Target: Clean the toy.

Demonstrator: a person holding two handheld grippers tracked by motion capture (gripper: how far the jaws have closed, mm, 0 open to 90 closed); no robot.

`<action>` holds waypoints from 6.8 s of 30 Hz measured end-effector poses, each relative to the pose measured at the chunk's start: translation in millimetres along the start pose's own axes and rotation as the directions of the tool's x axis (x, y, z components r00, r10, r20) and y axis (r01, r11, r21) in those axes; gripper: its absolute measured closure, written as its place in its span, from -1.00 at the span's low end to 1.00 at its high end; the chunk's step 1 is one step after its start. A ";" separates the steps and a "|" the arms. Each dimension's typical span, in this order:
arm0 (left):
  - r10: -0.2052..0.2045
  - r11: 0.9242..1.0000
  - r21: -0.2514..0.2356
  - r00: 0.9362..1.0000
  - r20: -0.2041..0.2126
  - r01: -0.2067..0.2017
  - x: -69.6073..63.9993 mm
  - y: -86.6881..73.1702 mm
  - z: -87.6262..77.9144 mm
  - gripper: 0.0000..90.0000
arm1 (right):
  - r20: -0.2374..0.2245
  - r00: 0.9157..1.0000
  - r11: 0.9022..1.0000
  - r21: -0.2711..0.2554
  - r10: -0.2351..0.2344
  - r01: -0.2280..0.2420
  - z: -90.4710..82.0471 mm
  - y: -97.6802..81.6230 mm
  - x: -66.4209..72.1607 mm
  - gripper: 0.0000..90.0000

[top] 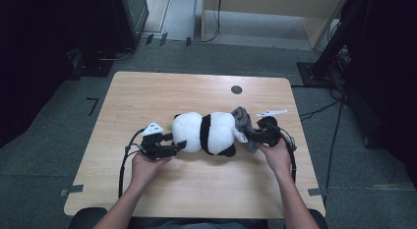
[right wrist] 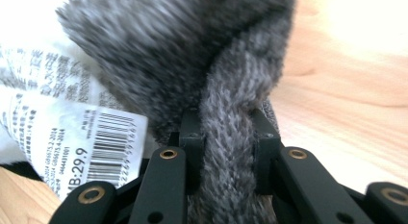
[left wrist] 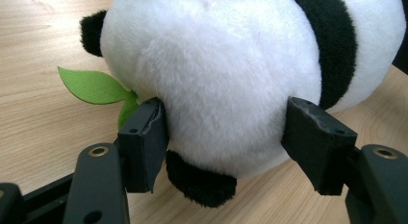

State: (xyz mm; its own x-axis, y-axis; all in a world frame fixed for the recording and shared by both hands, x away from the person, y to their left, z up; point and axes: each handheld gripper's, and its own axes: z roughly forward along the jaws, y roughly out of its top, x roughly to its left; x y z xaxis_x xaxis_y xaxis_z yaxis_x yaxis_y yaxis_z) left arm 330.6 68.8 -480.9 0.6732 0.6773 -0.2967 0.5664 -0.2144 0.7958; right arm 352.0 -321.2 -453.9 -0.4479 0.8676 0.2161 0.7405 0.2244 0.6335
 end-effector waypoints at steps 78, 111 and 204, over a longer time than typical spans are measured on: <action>0.002 1.000 0.015 1.000 0.009 -0.002 -0.5 0.0 3.8 -0.35 | -0.063 0.998 0.996 -0.088 -0.025 0.019 -40.8 16.1 -1.7 0.66; 0.006 0.999 -0.034 1.000 -0.014 -0.006 -5.4 -2.7 3.6 -0.17 | -0.263 0.911 0.947 -0.038 -0.317 0.318 1.2 84.1 130.6 0.66; -0.006 1.000 -0.023 1.000 -0.014 0.006 -5.5 -1.5 3.0 -0.17 | -0.310 0.914 0.965 -0.046 -0.260 0.258 -10.0 84.6 120.0 0.67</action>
State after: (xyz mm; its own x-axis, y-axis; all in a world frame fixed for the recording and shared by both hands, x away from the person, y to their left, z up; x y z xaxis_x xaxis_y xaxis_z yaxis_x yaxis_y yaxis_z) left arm 327.4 63.3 -482.1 0.6631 0.6882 -0.2943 0.5592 -0.1942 0.8060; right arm 355.9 -202.4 -366.9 -0.7574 0.5974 0.2635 0.5755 0.4203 0.7015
